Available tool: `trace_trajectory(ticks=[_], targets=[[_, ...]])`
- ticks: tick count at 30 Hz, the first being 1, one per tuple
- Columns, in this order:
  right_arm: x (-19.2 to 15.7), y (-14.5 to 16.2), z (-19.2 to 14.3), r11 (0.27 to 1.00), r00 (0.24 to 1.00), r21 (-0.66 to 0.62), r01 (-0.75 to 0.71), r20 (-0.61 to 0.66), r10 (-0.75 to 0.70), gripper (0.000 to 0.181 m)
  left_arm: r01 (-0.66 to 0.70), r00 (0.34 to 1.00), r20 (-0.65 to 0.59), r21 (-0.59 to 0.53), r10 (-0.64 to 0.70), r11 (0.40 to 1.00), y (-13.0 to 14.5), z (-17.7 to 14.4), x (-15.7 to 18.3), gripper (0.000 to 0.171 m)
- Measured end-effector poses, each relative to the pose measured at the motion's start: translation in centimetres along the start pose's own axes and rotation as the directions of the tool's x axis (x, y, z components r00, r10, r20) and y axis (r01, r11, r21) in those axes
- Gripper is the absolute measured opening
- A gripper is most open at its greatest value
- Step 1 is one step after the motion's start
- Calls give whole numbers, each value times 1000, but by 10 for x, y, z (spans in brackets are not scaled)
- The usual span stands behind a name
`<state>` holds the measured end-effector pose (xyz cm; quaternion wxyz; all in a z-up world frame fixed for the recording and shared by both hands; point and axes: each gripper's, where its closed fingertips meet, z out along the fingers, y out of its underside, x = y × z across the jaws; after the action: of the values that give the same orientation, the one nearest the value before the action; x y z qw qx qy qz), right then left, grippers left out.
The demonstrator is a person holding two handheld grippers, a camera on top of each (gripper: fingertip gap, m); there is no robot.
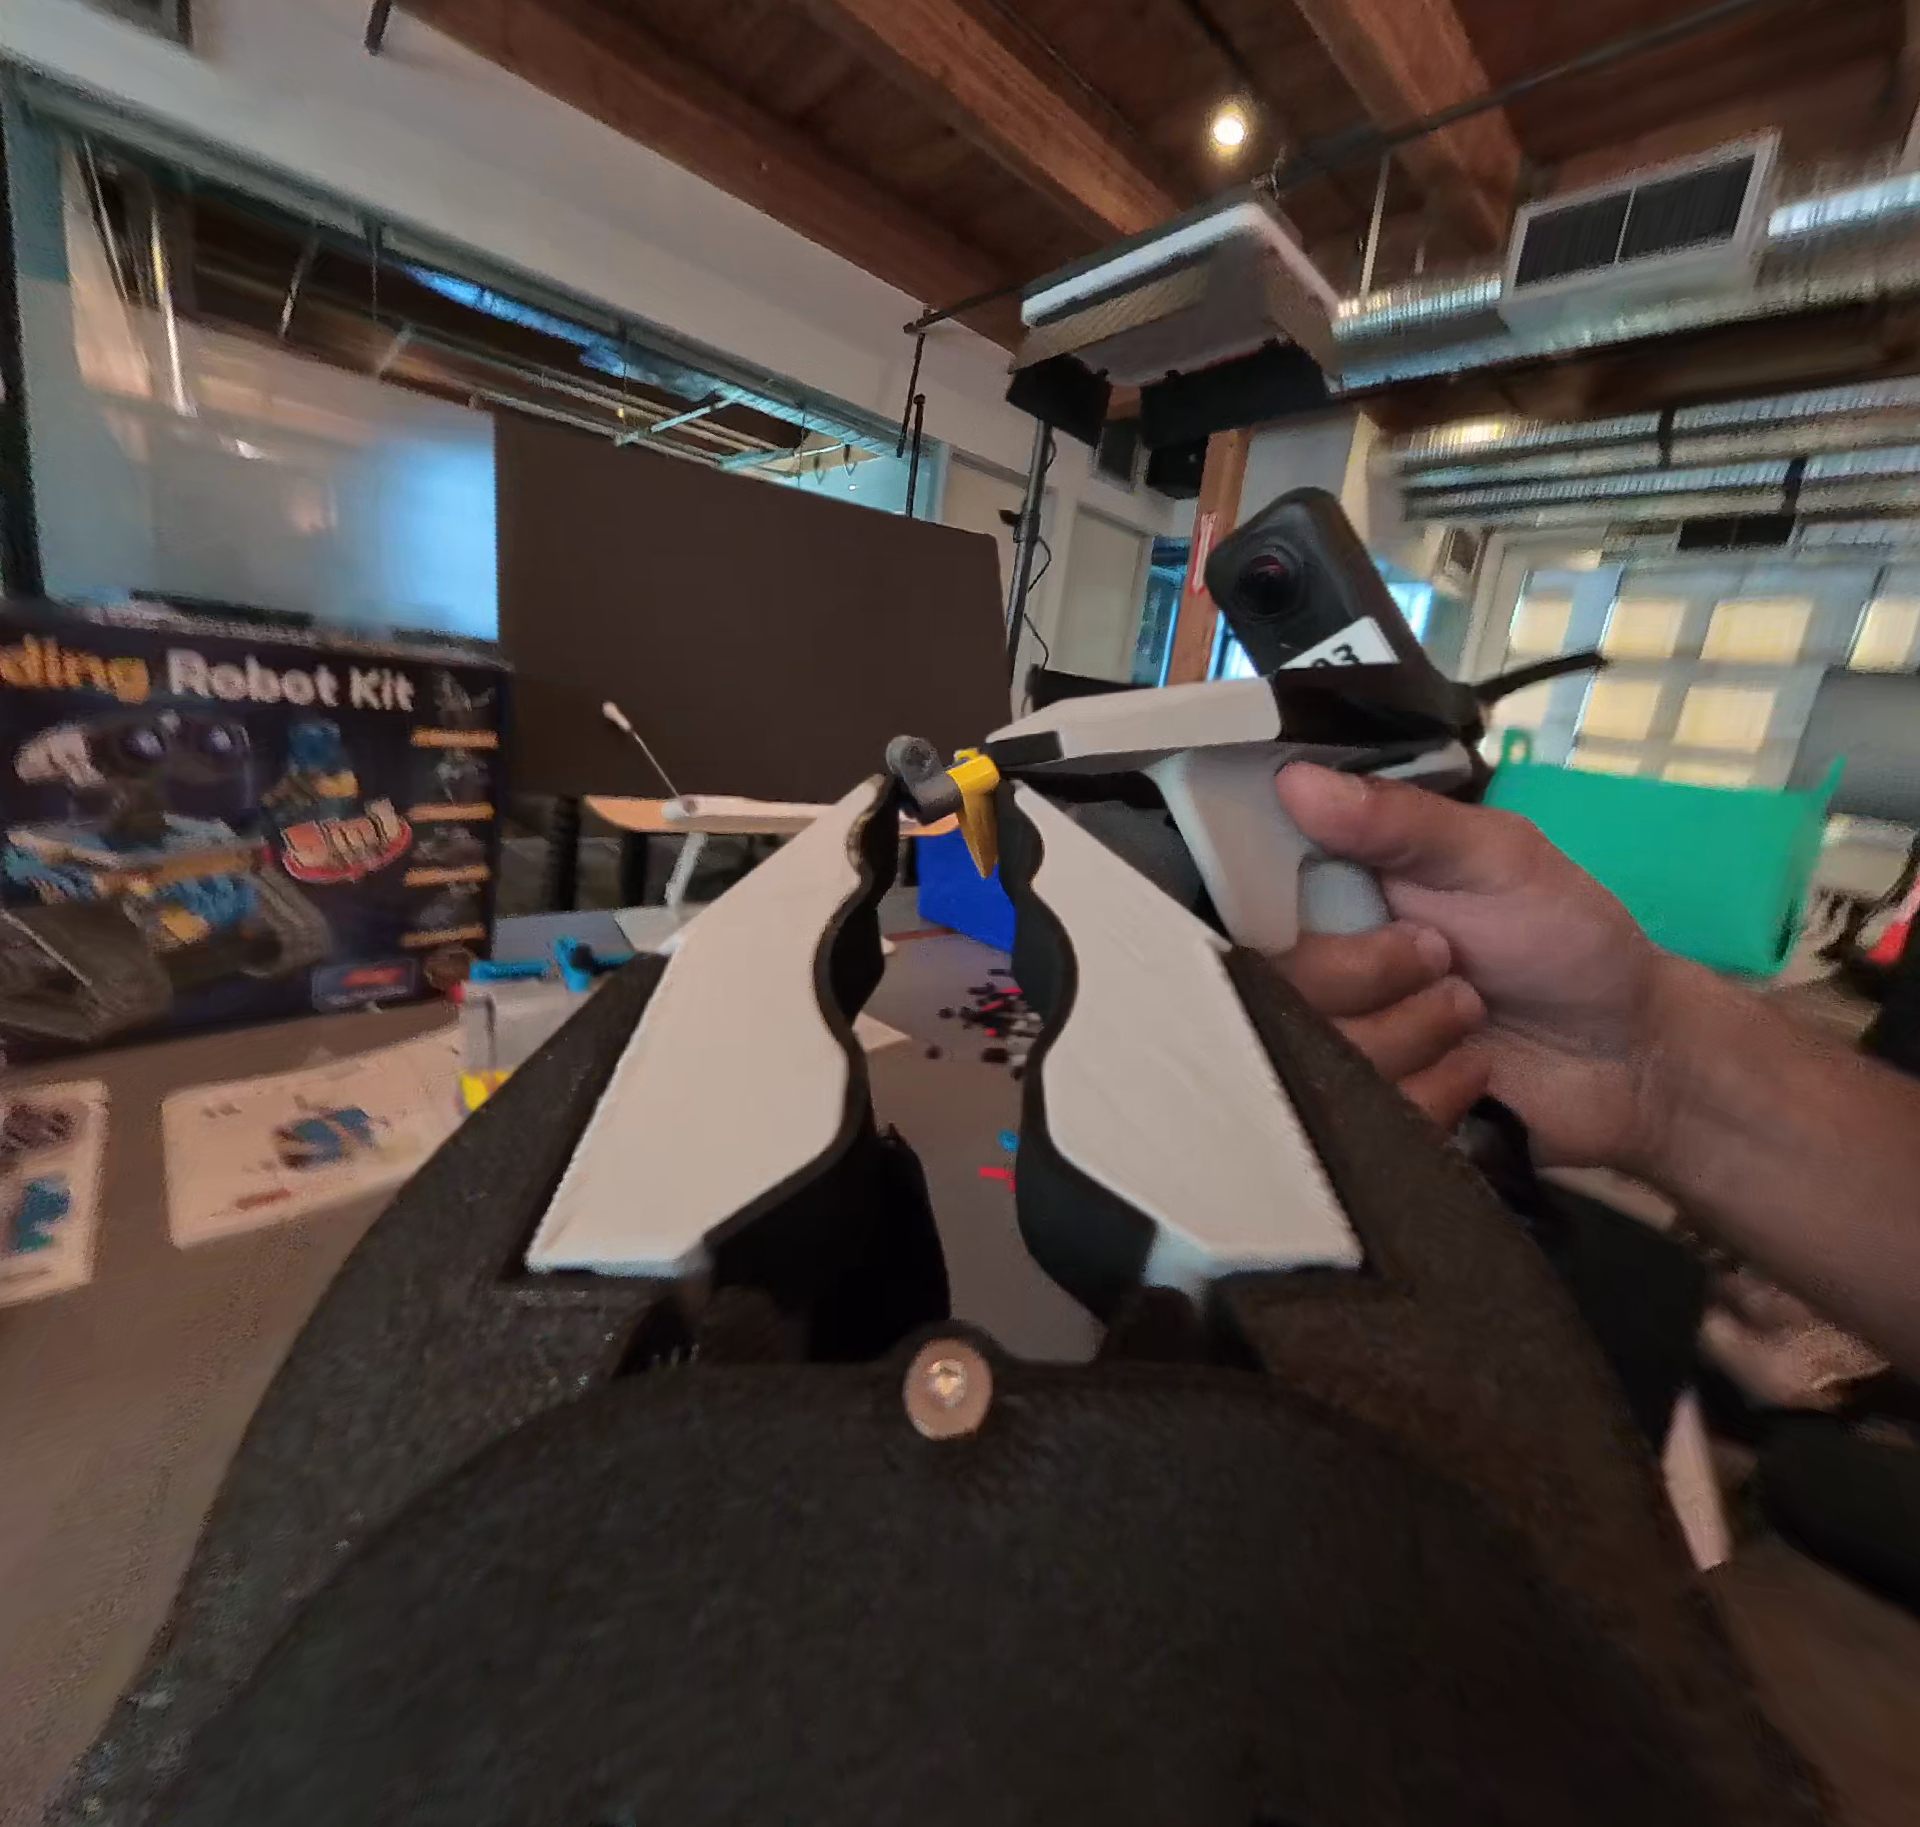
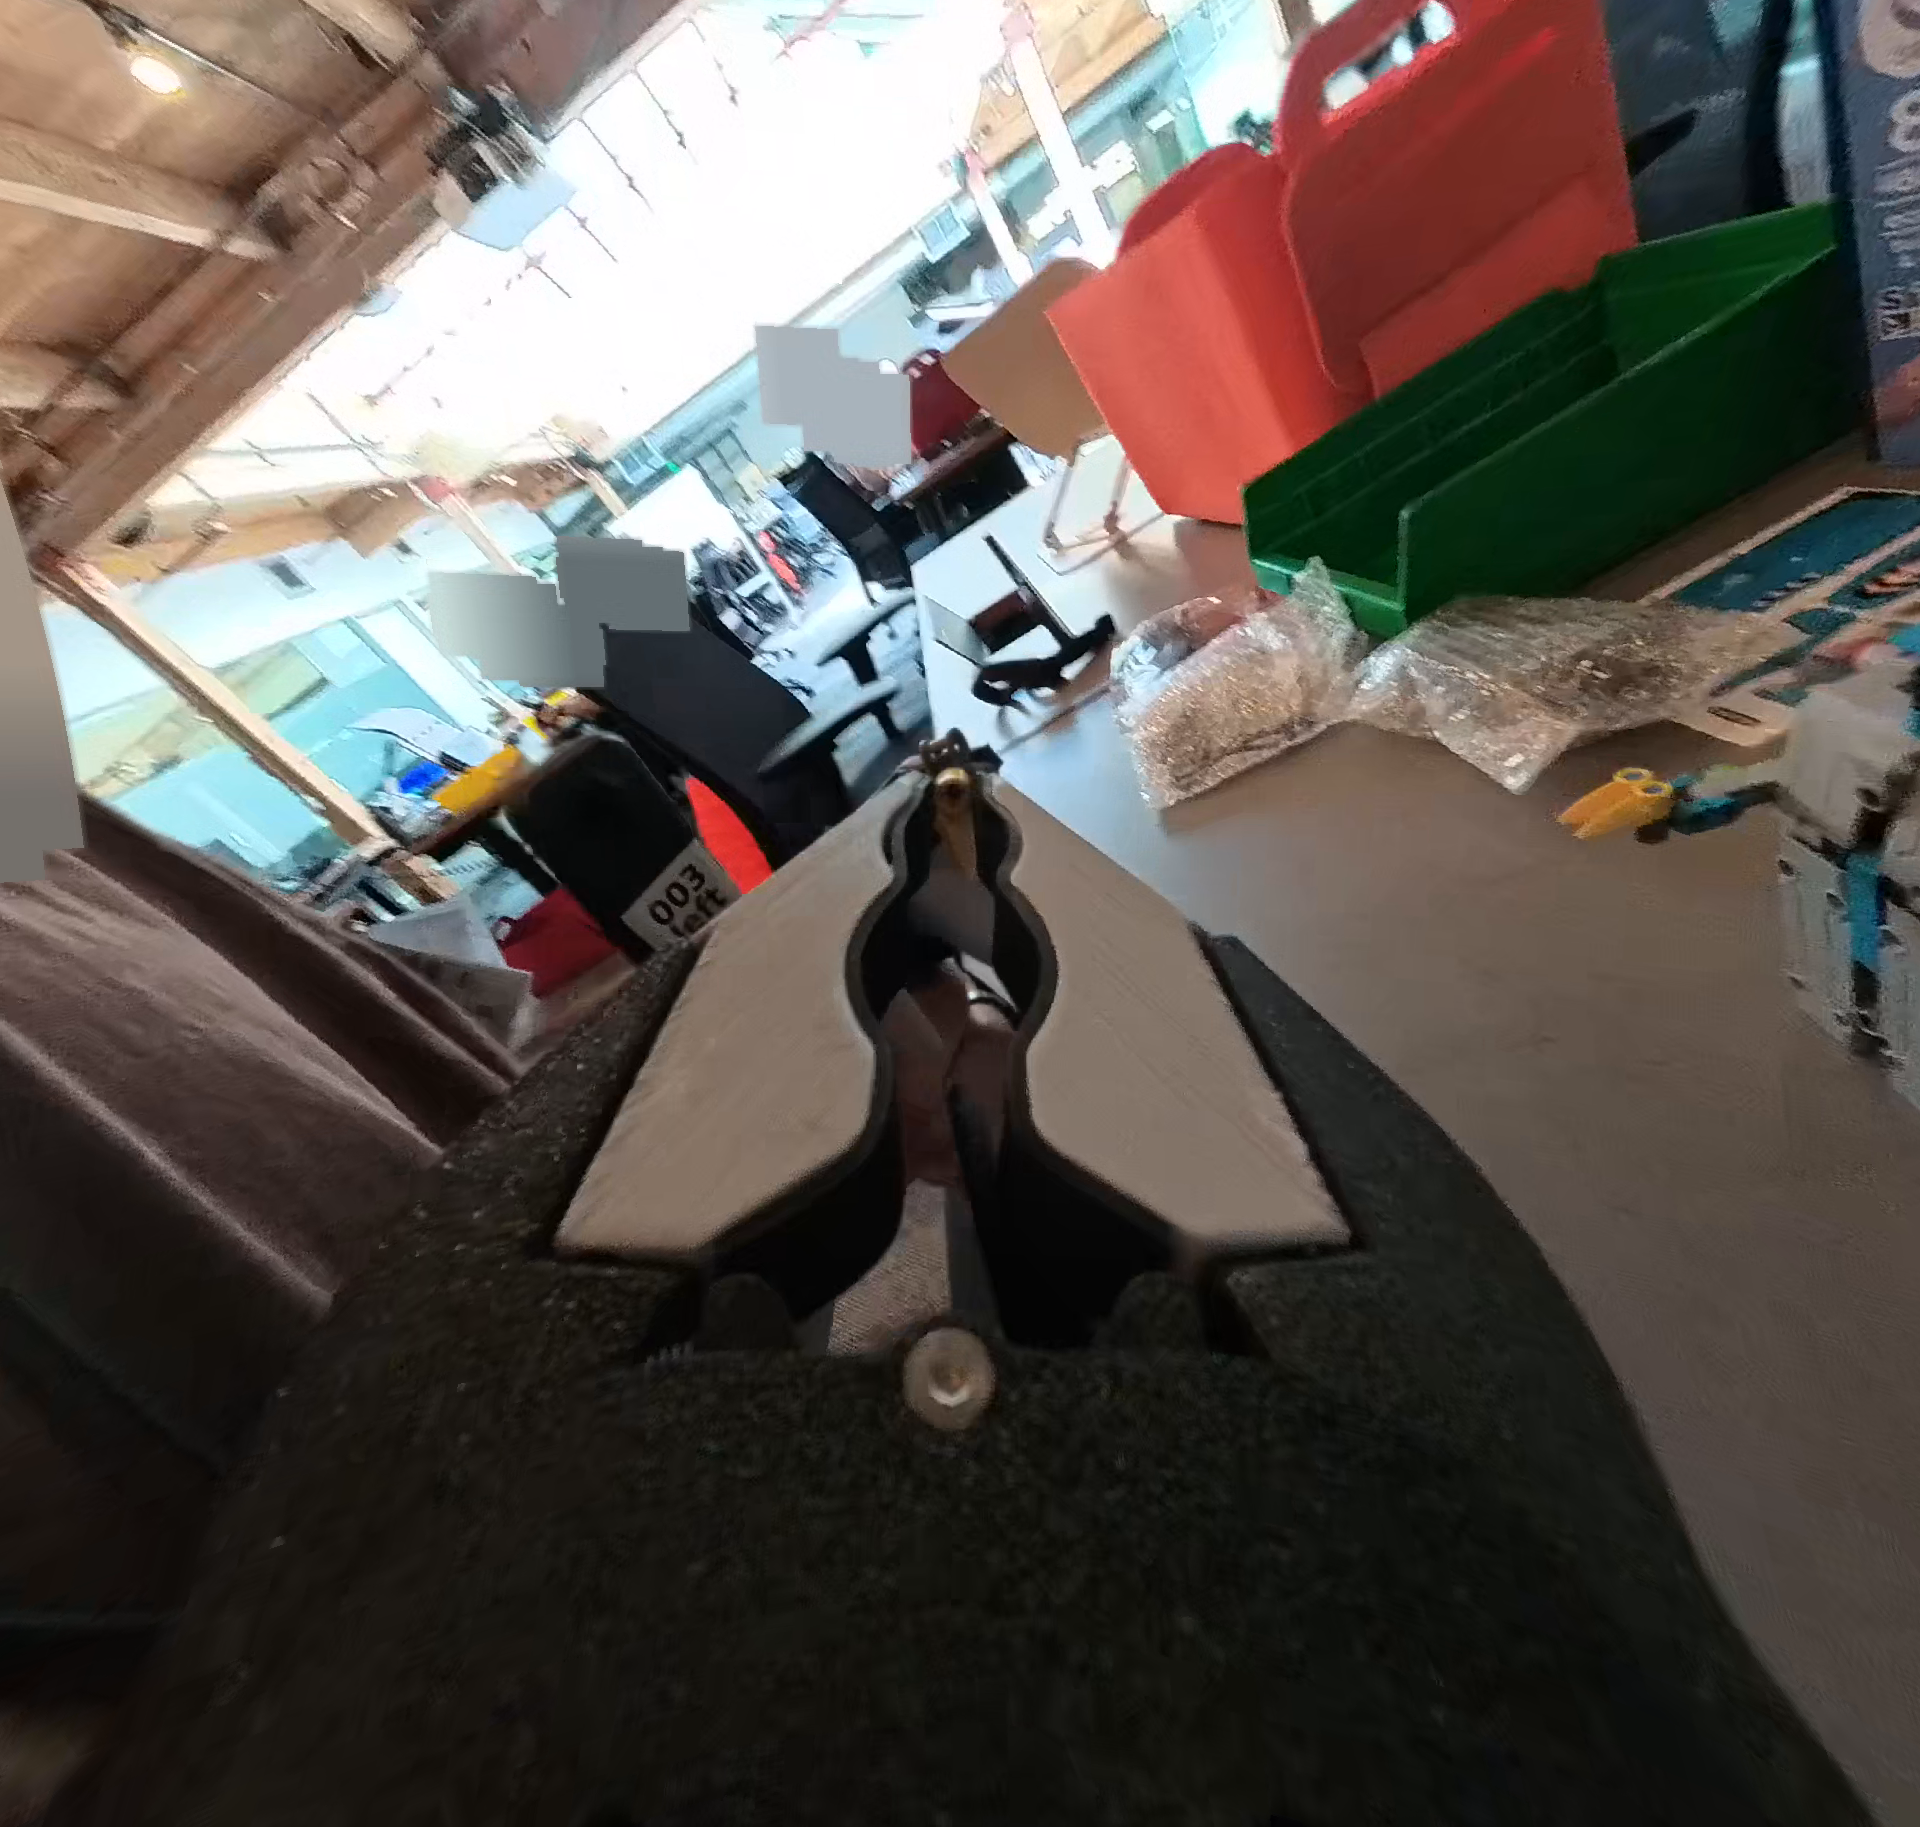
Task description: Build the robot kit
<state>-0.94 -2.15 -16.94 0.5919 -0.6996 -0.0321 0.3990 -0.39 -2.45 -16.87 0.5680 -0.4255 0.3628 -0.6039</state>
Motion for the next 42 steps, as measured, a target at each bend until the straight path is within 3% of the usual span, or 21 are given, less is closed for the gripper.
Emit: trace_trajectory(ticks=[4,8,16,19,24,29,32,36,37,38,40,42], targets=[[21,11,7,988,968,-150,43,-239,-79,9,191,974,128,1,-190,982,21,-5,-16,18],[34,27,9,970,941,-236,-54,-338,-30,10,415,896,160,36,-415,909,38,-11,-22,18],[44,41,19,927,931,-293,-234,-343,127,8,689,715,95,68,-692,721,52,-21,-34,18],[46,46,26,894,911,-299,-335,-346,225,8,738,665,87,71,-741,671,53,-27,-39,18],[49,49,41,869,901,-320,-378,-342,266,8,819,562,61,99,-825,565,51,-36,-50,18],[57,54,55,849,884,-320,-420,-356,304,8,847,514,72,111,-855,519,53,-43,-65,18],[63,56,54,841,881,-319,-436,-342,327,8,842,528,120,60,-841,537,61,-44,-72,18],[90,63,21,858,889,-324,-400,-363,278,8,817,559,257,-7,-788,577,75,-52,-86,18],[97,71,11,855,903,-374,-359,-370,217,8,804,575,269,-13,-772,594,74,-53,-88,18],[114,87,-5,837,909,-473,-276,-413,66,8,787,594,283,-14,-753,616,73,-55,-91,18],[158,120,-49,702,831,-699,-139,-468,-301,8,756,633,270,-15,-725,655,69,-54,-90,18],[165,145,-67,595,833,-794,-129,-413,-370,8,712,688,238,-37,-686,701,64,-50,-85,18]])
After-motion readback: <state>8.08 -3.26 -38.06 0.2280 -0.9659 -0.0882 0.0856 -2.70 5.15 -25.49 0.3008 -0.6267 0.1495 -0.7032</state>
